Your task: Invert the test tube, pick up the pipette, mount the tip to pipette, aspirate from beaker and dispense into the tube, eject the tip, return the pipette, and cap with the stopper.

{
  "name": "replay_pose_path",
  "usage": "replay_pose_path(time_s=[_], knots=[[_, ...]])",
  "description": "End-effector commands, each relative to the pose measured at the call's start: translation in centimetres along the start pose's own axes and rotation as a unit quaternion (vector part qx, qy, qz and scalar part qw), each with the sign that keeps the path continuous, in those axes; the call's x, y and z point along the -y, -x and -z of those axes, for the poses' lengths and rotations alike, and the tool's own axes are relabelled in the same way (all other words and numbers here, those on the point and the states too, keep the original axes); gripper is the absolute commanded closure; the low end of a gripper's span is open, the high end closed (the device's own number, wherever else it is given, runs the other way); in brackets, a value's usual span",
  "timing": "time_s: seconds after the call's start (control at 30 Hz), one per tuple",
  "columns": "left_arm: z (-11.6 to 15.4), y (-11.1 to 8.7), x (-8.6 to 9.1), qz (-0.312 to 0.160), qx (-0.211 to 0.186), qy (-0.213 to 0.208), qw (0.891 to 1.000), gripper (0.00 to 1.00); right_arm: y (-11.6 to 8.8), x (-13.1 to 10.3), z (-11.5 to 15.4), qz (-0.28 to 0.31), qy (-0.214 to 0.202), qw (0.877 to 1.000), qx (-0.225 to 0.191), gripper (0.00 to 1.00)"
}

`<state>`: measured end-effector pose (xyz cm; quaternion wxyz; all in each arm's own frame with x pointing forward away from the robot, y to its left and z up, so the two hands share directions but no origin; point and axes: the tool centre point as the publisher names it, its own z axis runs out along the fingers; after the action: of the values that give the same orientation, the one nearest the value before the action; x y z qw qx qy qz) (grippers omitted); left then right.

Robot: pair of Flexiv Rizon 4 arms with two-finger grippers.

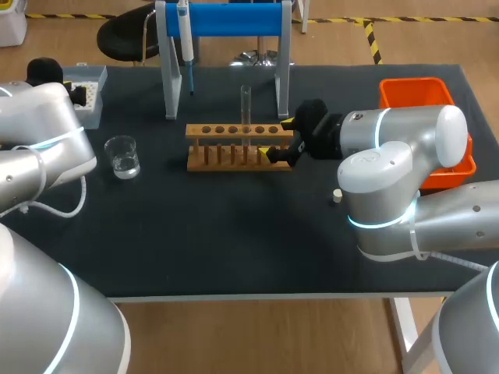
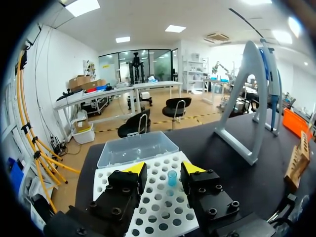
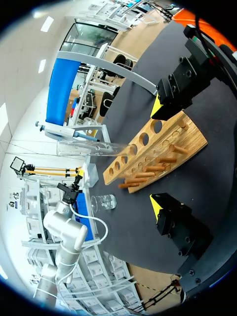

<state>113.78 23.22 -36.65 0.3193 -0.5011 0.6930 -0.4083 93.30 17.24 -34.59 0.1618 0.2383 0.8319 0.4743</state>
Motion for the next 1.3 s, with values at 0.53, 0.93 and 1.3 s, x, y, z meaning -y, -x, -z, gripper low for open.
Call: replay_pose_path(time_s=[0.53,0.93,1.3], knots=[[0.0,0.0,0.13,-0.004,-0.002,0.005,1.0,0.65,0.01,0.03,0.08,0.0,0.0,1.0,-0.001,0.0],[0.04,-0.2,-0.07,-0.003,-0.003,0.006,1.0,0.71,0.01,0.03,0.08,0.0,0.0,1.0,-0.001,0.0],[0.08,-0.23,-0.15,-0.004,-0.004,0.008,1.0,0.76,0.01,0.03,0.08,0.0,0.0,1.0,-0.001,0.0]])
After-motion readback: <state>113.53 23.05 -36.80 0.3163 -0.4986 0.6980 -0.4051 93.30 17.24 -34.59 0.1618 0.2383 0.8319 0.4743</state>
